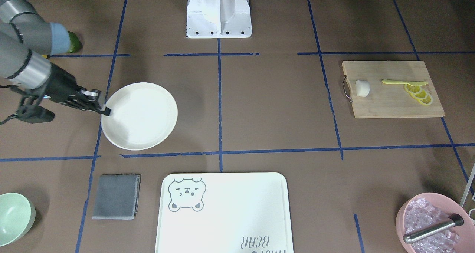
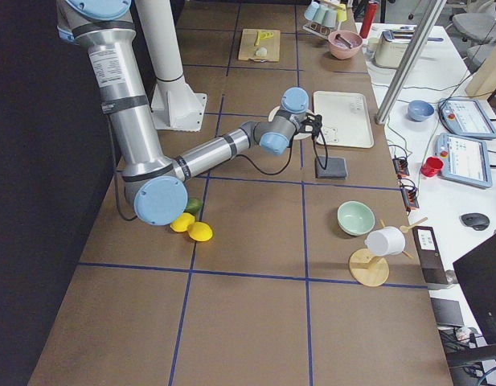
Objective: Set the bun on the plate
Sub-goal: 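Slide the white plate with the right gripper to the table center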
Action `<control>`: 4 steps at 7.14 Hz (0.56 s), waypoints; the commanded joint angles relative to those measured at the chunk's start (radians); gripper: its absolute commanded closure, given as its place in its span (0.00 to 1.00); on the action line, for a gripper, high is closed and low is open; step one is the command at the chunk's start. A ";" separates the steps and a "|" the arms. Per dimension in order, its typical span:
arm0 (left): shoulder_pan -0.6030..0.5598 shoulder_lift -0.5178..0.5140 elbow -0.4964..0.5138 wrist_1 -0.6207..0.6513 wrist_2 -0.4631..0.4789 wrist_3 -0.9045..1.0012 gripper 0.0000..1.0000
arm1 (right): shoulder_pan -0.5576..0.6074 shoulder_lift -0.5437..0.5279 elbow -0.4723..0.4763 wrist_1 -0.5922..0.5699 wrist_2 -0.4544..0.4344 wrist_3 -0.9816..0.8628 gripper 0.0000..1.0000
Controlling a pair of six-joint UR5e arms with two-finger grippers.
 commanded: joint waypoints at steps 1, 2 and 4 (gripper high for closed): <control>0.001 -0.002 0.001 0.000 0.000 -0.001 0.00 | -0.269 0.119 -0.029 -0.010 -0.316 0.194 1.00; 0.001 -0.002 0.001 0.000 0.000 -0.001 0.00 | -0.317 0.141 -0.053 -0.010 -0.365 0.222 1.00; 0.001 0.000 0.001 0.000 0.000 -0.001 0.00 | -0.353 0.162 -0.076 -0.012 -0.411 0.229 1.00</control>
